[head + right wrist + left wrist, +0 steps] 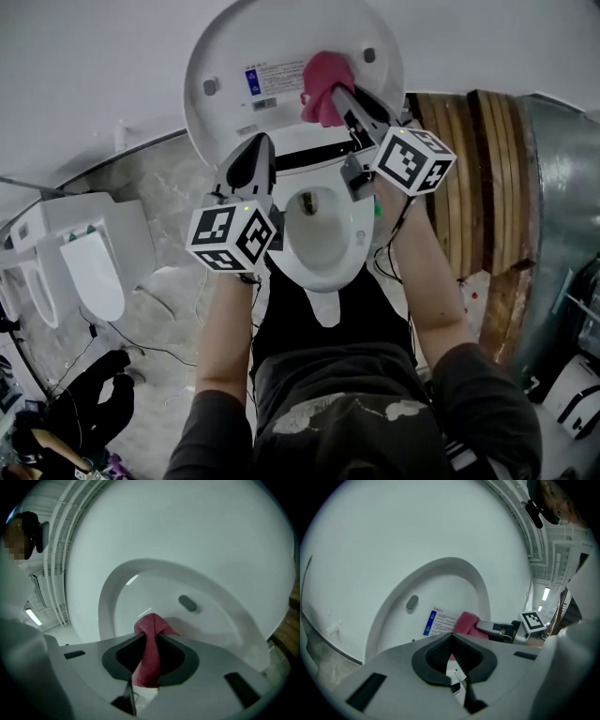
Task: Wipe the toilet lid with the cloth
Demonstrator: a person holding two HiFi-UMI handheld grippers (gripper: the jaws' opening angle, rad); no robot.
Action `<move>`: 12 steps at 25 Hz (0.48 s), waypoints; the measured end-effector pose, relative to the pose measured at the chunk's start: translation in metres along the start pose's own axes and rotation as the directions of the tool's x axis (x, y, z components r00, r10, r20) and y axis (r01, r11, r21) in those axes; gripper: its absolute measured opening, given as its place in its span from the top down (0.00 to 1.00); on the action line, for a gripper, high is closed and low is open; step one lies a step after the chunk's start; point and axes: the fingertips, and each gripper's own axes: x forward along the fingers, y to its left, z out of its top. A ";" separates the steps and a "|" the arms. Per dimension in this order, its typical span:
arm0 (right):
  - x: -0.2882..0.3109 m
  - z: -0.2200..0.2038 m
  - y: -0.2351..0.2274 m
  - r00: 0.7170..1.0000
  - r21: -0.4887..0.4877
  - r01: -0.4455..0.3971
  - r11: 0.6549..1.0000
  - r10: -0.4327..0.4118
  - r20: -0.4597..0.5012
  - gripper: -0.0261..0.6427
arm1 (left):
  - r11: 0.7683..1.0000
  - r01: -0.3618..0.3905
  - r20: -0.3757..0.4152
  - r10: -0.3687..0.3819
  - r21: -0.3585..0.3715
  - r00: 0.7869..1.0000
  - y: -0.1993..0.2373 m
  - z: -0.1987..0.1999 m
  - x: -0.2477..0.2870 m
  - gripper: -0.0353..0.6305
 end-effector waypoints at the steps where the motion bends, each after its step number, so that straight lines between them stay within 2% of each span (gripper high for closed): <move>1: 0.005 -0.011 0.010 1.000 -0.001 -0.013 1.000 0.013 -0.016 0.86 | 1.000 -0.013 0.007 0.013 0.008 1.000 0.010 0.002 -0.007 0.94; 3: 0.019 -0.036 0.031 0.997 -0.009 -0.040 0.999 0.039 -0.060 0.86 | 0.999 -0.038 0.026 0.038 0.011 0.999 0.031 0.007 -0.021 0.94; 7: 0.052 -0.088 0.071 0.986 -0.035 -0.089 0.995 0.083 -0.147 0.86 | 0.997 -0.069 0.054 0.071 -0.043 0.996 0.075 0.011 -0.049 0.94; 9: 0.068 -0.109 0.084 0.981 -0.034 -0.104 0.994 0.096 -0.169 0.86 | 0.995 -0.080 0.055 0.083 -0.056 0.995 0.094 0.009 -0.060 0.94; 12: 0.088 -0.129 0.096 0.978 -0.024 -0.112 0.993 0.106 -0.178 0.86 | 0.995 -0.089 0.039 0.091 -0.037 0.995 0.111 0.002 -0.071 0.94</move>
